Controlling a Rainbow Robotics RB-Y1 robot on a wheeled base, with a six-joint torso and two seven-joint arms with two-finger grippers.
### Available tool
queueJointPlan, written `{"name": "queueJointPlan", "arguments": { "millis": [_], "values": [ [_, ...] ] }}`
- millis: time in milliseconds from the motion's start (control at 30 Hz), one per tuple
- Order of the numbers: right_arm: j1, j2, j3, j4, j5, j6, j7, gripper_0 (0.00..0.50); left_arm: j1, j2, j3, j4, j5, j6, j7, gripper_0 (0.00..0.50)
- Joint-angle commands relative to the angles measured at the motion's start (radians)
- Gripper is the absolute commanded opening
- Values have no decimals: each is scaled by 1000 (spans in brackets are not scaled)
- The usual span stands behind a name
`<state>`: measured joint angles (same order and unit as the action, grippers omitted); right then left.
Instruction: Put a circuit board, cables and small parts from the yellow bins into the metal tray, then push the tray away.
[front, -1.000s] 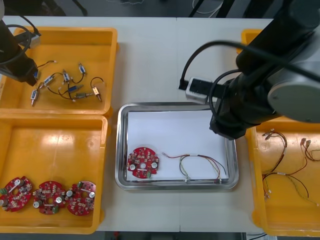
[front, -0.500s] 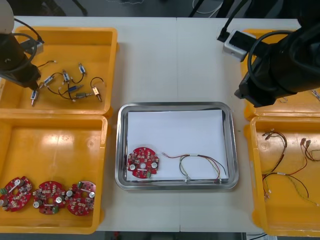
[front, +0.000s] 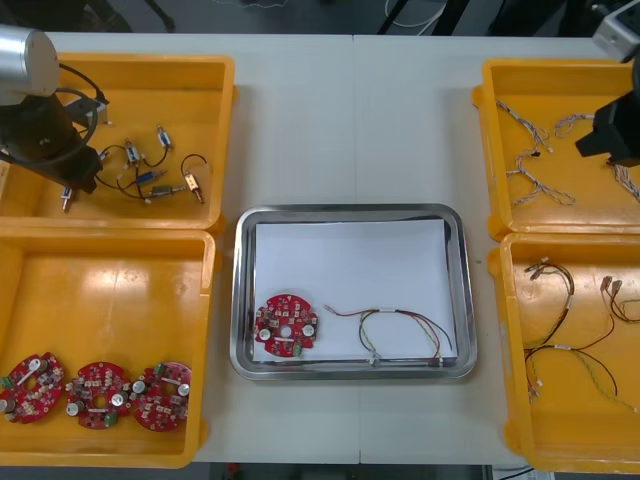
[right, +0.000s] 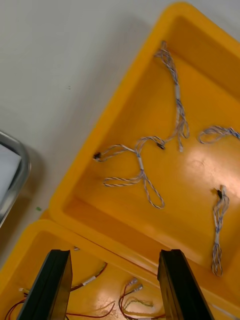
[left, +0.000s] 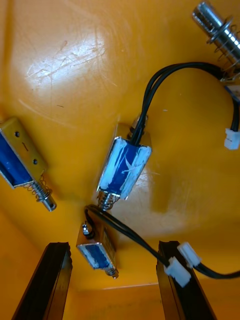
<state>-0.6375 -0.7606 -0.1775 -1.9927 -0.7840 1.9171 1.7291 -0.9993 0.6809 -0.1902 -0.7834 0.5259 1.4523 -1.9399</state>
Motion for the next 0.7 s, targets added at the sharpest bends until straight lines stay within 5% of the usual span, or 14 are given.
{"name": "queueJointPlan", "arguments": {
  "millis": [33,567,700],
  "values": [
    [9,-40,-92,72,68,3,10,500,-53,-11,-11,7,-4,-20,-137,500],
    [4,-71,-138,342,100,3,99,500,-7,-9,-11,21,6,-70,-154,500],
    [-27,-75,-137,457,118,-39,202,500,8,0,-11,21,16,-79,-156,500]
  ]
}}
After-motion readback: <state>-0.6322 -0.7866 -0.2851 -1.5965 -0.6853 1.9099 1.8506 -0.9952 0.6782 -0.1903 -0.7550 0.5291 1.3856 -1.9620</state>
